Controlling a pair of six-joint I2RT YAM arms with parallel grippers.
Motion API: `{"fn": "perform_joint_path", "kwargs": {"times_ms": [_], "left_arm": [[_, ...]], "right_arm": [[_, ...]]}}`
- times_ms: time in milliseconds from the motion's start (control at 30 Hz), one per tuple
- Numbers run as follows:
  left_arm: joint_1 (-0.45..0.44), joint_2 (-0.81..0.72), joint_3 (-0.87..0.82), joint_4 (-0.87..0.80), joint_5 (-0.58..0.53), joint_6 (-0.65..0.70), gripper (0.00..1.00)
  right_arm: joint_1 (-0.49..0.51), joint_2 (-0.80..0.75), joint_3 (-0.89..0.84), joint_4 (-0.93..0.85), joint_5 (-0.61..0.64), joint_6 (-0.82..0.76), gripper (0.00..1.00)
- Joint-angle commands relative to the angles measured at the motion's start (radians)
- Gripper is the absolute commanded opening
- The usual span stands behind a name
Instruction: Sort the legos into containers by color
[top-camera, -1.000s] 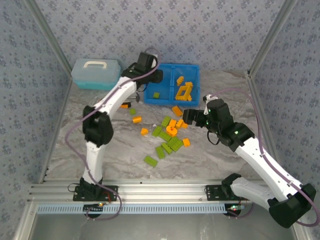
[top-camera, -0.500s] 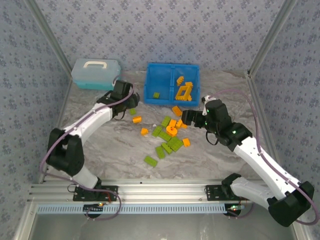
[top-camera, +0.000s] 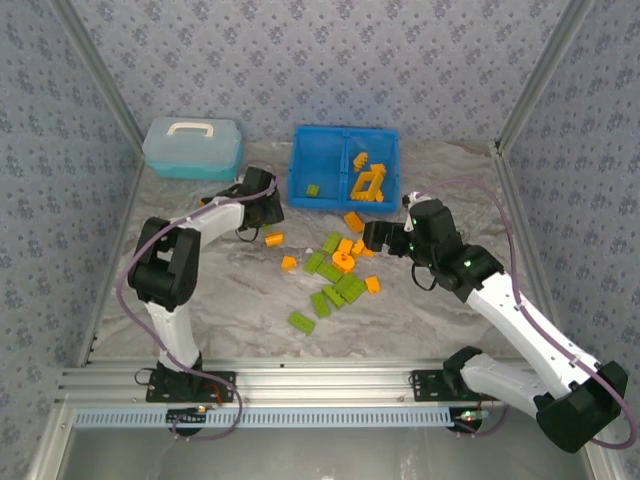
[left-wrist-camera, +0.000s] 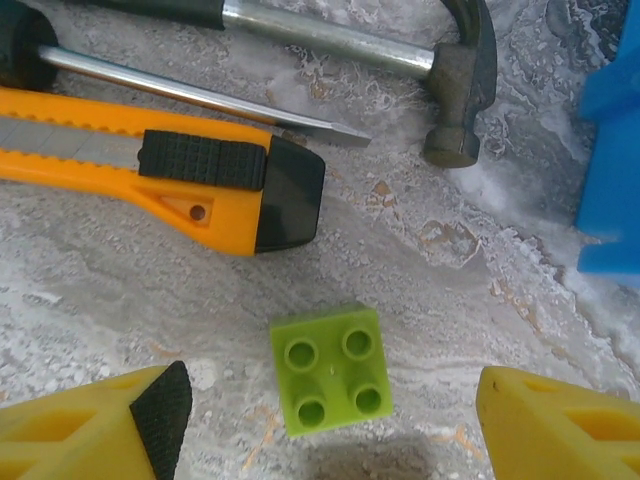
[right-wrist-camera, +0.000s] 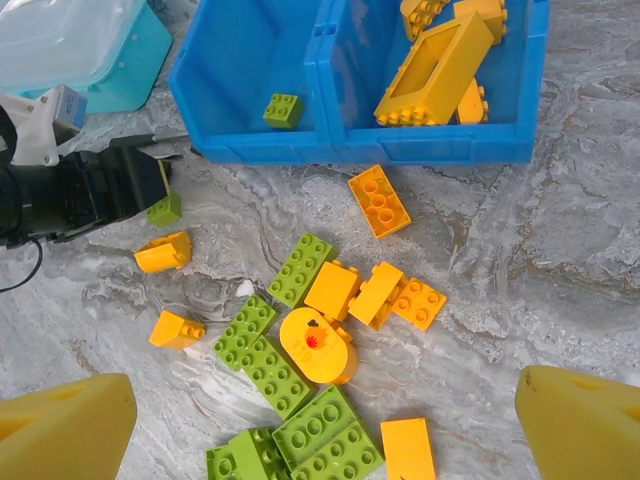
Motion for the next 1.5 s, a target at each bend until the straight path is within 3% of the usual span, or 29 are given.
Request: {"fn": "perform_joint_path", "kwargs": {"times_ms": [0,533,867,1200,1367,1467], "left_arm": [[0.004,0.048,0.055,-0.004,-0.002,0.010,0.76],[0.004,0.084,0.015,-0.005,0.010,-0.006,0.40],[0.004,0.020,-0.012,-0.018,0.004,0.001,0.31],[-0.002,-0.255,-0.019,-0.055,0.005,0.038,0.24],[-0.062,-0.368,0.043,-0.019,0.010,0.076,0.23],[-0.128,-0.361,0.135,0.004,-0.030,0.128,0.23]], "right_arm": [[0.003,-0.015,-0.002,-0.012,0.010,0.001,1.00],[0.002,-0.008,0.007,-0.016,0.002,0.002,1.00],[0.006,-0.017,0.007,-0.020,0.000,0.013,1.00],[0.007,-0.033,-0.001,0.006,0.014,0.016,1.00],[0.008,-0.035,0.000,0.012,0.026,0.020,1.00],[0.008,-0.035,-0.004,0.021,0.032,0.027,1.00]]}}
